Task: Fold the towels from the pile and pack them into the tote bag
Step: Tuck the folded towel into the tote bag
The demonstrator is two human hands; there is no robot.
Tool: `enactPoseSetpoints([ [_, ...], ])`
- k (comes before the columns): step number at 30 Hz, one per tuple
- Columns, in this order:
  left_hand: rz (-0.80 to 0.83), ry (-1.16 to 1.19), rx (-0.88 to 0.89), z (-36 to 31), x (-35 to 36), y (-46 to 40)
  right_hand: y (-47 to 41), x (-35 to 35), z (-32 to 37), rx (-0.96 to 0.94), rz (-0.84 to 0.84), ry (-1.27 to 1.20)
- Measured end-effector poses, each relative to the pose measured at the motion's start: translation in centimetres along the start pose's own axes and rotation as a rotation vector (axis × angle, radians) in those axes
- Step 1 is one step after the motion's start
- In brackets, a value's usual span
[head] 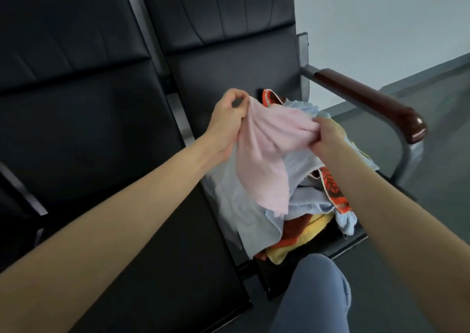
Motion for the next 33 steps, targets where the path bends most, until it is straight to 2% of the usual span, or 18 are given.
enactPoseSetpoints([
  [3,-0.205,-0.233,0.101,-2.3,-4.8,1.9,4.1,2.1,2.9,-0.199,-0.028,0.14],
  [7,-0.374,-0.38,0.203,-4.5,-11.7,5.5,11.4,6.6,3.9,-0.427,0.143,0.175],
  [10,-0.496,-0.467,0.213,-5.3,-16.9,9.2,15.8,10.0,2.8,-0.488,0.296,0.296],
  [13,-0.622,-0.516,0.194,-5.9,-22.6,12.7,19.3,13.5,0.3,-0.446,0.445,0.304],
  [16,-0.736,-0.555,0.145,-6.1,-28.0,16.1,22.5,16.7,-2.7,-0.452,0.509,0.451],
  [20,-0.834,-0.643,0.059,-5.4,-34.3,21.0,25.7,19.3,-9.1,-0.281,0.571,0.56],
  [27,-0.813,-0.776,-0.082,-0.9,-40.8,27.6,28.3,19.1,-19.9,0.033,0.603,0.728],
  [33,-0.853,-0.744,-0.14,1.8,-42.8,28.4,27.9,21.5,-21.8,0.113,0.681,0.639],
])
Point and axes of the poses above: each hand's wrist, its own y-axis away from the middle knuckle, its own x-axis out of the palm, z = x × y, the point moved 8 cm from there along -y, towards the middle knuckle, and after that the axes turned 10 degrees about y, right-handed, at the moved point
